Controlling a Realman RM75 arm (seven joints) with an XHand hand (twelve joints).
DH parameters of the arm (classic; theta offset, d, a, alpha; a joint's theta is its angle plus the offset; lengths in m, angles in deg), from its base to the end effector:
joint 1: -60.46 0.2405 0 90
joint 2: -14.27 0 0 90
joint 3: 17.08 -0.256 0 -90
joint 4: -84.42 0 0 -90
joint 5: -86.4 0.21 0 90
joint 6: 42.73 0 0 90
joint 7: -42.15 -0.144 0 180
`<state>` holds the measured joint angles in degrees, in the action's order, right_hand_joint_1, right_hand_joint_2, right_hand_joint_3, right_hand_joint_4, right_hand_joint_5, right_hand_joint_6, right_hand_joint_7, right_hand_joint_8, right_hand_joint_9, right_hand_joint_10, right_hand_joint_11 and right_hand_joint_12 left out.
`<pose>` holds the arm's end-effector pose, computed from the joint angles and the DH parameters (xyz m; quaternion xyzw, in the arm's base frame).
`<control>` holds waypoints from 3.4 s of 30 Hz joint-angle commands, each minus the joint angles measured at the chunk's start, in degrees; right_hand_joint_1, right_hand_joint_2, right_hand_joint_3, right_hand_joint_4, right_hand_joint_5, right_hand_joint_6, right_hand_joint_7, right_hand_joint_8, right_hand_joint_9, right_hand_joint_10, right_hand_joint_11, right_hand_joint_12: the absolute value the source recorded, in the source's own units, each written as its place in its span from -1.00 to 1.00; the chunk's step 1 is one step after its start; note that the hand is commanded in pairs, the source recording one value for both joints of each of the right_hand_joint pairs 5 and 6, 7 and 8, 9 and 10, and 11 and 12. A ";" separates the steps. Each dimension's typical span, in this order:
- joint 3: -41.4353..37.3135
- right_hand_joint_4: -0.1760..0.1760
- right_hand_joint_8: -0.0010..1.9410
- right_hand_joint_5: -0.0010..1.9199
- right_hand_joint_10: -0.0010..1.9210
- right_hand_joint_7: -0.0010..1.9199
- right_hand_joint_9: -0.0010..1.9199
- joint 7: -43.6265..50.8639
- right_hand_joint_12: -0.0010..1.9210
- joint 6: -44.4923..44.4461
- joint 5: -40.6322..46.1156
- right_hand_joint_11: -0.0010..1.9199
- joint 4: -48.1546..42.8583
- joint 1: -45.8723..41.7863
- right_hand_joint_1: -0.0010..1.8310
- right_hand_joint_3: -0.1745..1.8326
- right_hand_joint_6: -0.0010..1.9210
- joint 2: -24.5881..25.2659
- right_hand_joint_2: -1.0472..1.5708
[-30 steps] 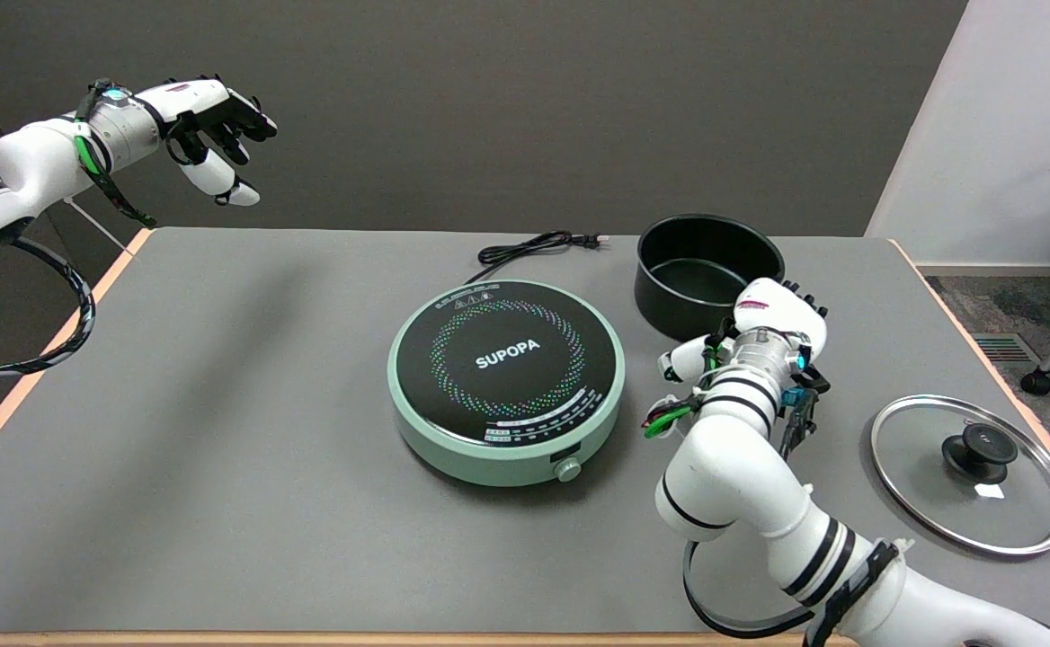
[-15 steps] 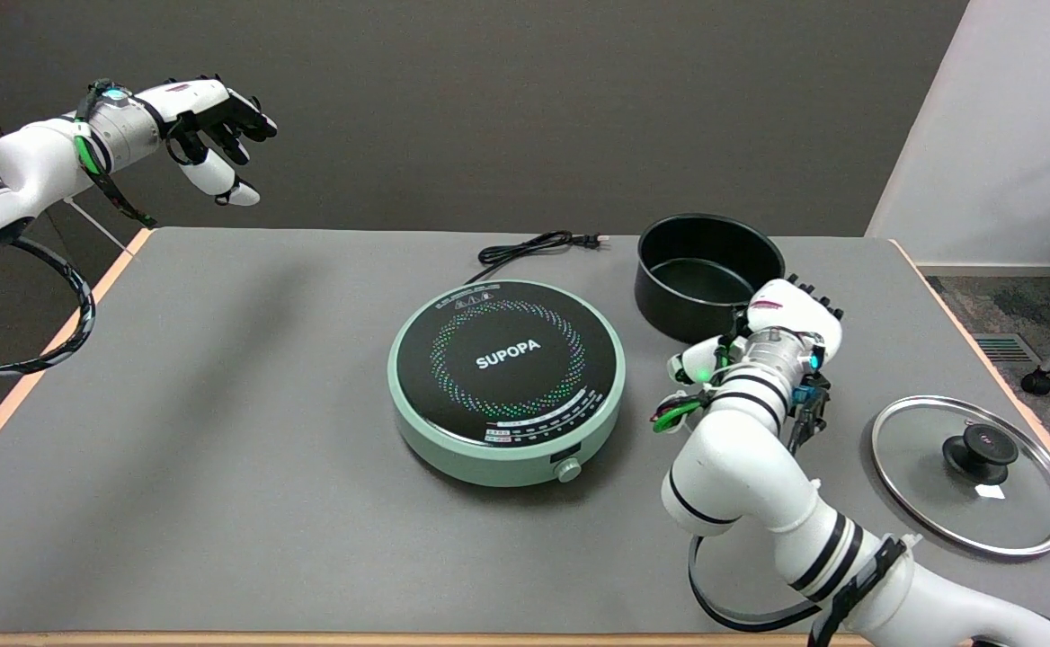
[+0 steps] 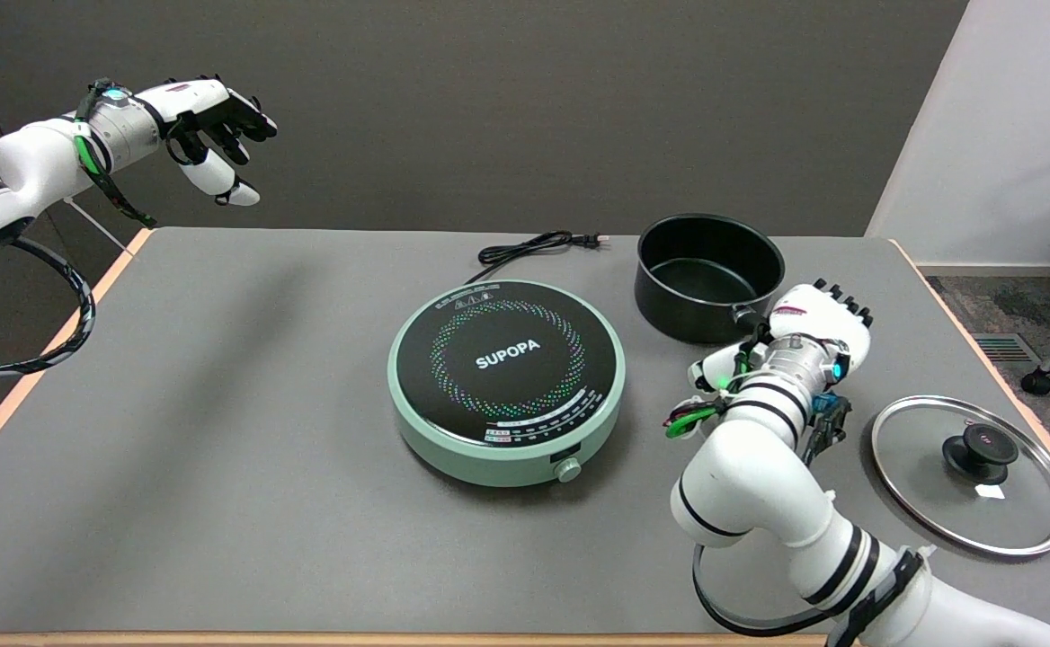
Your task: Pick up the pot.
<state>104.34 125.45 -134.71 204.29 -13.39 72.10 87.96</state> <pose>-0.2278 -0.2996 0.3213 0.2631 -0.1033 0.1104 0.9528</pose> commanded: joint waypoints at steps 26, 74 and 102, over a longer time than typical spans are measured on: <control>-0.54 -1.00 -0.76 -0.76 -0.76 -0.76 -0.76 -1.14 -0.76 1.56 13.42 -0.76 5.85 7.49 0.24 -0.15 -0.76 -2.23 -0.15; 0.51 -1.00 -0.94 -0.94 -0.94 -0.94 -0.94 6.85 -0.94 -6.86 28.05 -0.94 2.28 13.68 0.24 -0.16 -0.94 -2.93 -0.14; 2.02 -0.02 -0.17 -0.17 -0.17 -0.17 -0.17 6.56 -0.17 -9.87 27.08 -0.17 0.90 12.00 0.17 -0.24 -0.17 0.40 0.02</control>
<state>105.67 131.89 -143.24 231.11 -12.01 84.89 86.99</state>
